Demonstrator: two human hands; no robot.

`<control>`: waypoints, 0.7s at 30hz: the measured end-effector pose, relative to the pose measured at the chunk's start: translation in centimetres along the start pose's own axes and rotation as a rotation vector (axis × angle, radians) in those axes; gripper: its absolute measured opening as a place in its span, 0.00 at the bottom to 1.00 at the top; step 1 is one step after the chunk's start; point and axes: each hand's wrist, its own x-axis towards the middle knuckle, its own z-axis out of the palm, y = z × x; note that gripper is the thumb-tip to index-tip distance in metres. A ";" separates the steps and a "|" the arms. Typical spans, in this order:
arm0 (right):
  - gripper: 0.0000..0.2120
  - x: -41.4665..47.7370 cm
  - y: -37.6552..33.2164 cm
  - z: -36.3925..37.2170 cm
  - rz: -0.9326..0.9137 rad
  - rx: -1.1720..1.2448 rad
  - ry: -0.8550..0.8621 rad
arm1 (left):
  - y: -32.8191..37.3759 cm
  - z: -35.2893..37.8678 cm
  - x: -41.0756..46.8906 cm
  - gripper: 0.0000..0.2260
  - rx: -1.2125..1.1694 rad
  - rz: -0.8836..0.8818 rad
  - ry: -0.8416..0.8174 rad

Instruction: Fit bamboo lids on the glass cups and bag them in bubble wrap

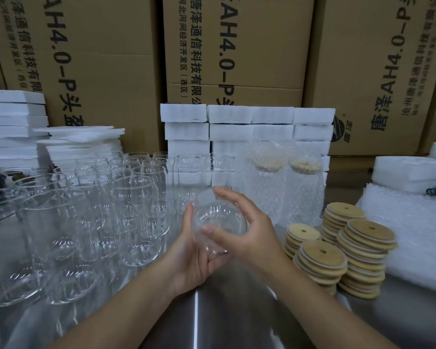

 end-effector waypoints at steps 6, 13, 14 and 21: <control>0.37 -0.3 -0.4 0.0 0.033 -0.037 -0.083 | -0.2 0.1 -0.3 0.30 -0.092 -0.075 -0.064; 0.34 0.1 -0.2 -0.2 0.031 0.060 0.037 | 1.4 1.3 -1.3 0.36 -0.120 -0.026 -0.219; 0.34 0.1 -0.2 -0.2 0.035 0.080 0.049 | 1.6 1.5 -1.4 0.36 -0.131 -0.018 -0.243; 0.28 0.4 0.2 0.0 0.073 0.184 0.135 | 1.6 1.4 -1.5 0.36 -0.201 -0.108 -0.301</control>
